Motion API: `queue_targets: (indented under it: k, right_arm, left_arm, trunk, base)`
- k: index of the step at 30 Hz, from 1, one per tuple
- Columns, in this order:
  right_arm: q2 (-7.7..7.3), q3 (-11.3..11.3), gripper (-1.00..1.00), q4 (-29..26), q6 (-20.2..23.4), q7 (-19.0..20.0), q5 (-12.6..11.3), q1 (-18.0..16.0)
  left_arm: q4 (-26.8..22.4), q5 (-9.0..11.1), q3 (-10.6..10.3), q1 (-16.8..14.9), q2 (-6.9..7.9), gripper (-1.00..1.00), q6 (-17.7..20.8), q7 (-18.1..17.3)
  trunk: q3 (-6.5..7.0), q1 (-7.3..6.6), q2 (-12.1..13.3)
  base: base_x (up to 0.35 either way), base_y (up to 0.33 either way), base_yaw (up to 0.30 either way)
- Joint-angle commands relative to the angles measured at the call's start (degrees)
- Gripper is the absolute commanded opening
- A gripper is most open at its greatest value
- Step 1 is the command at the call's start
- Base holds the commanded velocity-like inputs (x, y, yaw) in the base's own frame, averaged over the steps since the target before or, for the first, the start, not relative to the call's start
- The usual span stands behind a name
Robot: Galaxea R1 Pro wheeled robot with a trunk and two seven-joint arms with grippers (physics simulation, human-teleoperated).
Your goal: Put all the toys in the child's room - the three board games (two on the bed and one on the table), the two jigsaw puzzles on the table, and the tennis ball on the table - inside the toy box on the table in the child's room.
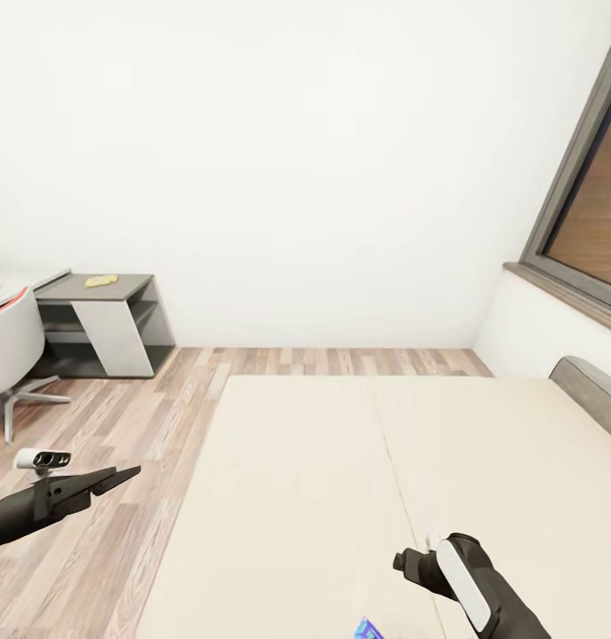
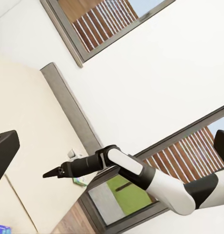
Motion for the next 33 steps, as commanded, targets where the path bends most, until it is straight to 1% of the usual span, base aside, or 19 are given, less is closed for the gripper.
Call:
queue_targets:
  k: [1, 12, 20, 33]
  right_arm:
    - [-0.04, 0.25, 1.0, -0.07, 0.1, -0.56, -0.6, -0.05]
    - [-0.46, 0.25, 1.0, -0.09, 0.1, -0.54, -0.6, -0.05]
    - [-0.07, 0.26, 1.0, -0.08, 0.1, -0.61, -0.61, -0.04]
    - [-0.5, 0.22, 1.0, 0.02, 0.1, -0.57, -0.6, -0.05]
  left_arm:
    - [-0.02, -0.04, 0.0, -0.04, 0.04, 1.0, 0.61, -0.22]
    - [-0.01, -0.08, -0.09, -0.04, -0.13, 1.0, 0.61, -0.22]
    - [0.08, 0.04, -0.02, -0.04, 0.06, 1.0, 0.61, -0.22]
    - [-0.15, 0.09, -0.04, -0.04, 0.05, 1.0, 0.61, -0.22]
  trunk:
    - [-0.22, 0.03, -0.13]
    - [-1.26, 0.03, -0.13]
    - [-2.01, 0.03, -0.13]
    - [-3.24, 0.03, -0.13]
  base:
    - [0.0, 0.0, 0.0]
    - [0.0, 0.0, 0.0]
    - [0.0, 0.0, 0.0]
    - [0.0, 0.0, 0.0]
